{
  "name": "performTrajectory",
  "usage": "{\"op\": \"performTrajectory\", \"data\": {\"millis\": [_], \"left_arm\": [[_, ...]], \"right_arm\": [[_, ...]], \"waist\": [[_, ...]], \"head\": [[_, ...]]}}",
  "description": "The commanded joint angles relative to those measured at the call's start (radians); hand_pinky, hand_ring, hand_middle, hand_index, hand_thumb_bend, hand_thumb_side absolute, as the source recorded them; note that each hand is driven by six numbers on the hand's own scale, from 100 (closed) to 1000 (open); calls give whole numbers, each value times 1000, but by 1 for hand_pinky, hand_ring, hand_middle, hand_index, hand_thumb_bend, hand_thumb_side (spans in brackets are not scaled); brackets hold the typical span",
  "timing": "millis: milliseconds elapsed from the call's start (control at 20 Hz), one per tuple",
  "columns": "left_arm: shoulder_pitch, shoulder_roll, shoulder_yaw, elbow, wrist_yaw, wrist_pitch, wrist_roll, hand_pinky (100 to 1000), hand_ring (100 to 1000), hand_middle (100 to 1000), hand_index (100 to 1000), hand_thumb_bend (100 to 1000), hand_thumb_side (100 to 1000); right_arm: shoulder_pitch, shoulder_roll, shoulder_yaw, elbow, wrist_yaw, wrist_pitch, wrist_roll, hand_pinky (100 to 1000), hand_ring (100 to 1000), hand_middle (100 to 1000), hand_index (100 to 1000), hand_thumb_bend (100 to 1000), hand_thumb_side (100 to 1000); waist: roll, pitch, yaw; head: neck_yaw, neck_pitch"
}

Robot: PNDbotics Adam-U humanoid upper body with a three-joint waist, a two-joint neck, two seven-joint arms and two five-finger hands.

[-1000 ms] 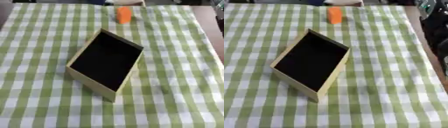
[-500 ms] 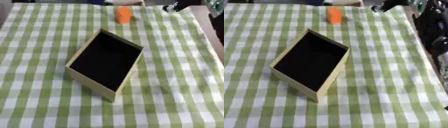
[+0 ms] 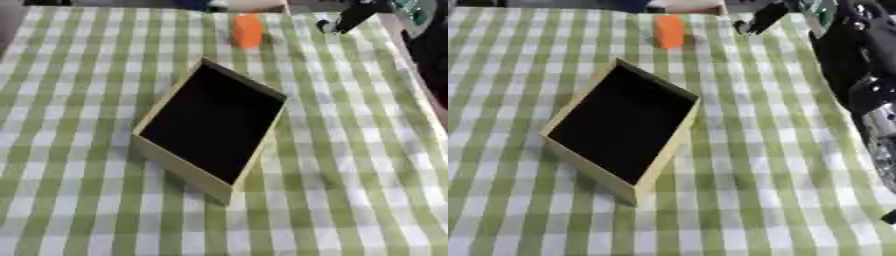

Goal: Pick up objects on the table and place them in the box.

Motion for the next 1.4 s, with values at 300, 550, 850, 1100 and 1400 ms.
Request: {"op": "performTrajectory", "data": {"millis": [300,550,850,1100,1400], "left_arm": [[-18,20,-2,-16,3,-2,-4,764,728,766,759,525,633],[-23,20,-2,-16,4,-3,-5,764,727,765,759,523,632],[-32,20,-4,-16,5,-5,-7,764,727,764,759,518,630],[-38,19,-6,-16,8,-5,-10,764,727,763,758,513,630],[-44,19,-7,-16,10,-4,-13,764,725,762,757,515,634]], "right_arm": [[-42,4,11,-18,-3,-16,5,915,920,890,1000,143,411],[-52,16,18,-20,-13,-25,20,924,930,898,1000,156,412],[-59,21,26,-45,18,-28,11,934,933,908,1000,218,444],[-68,37,28,-50,30,-39,-19,930,929,911,1000,205,429],[-77,49,34,-53,64,-40,-33,985,1000,949,1000,242,426]], "waist": [[-4,-12,11],[-7,-3,20],[-8,8,28],[-8,14,33],[-11,26,41]], "head": [[-13,-23],[-24,-34],[-37,-48],[-43,-56],[-49,-70]]}}
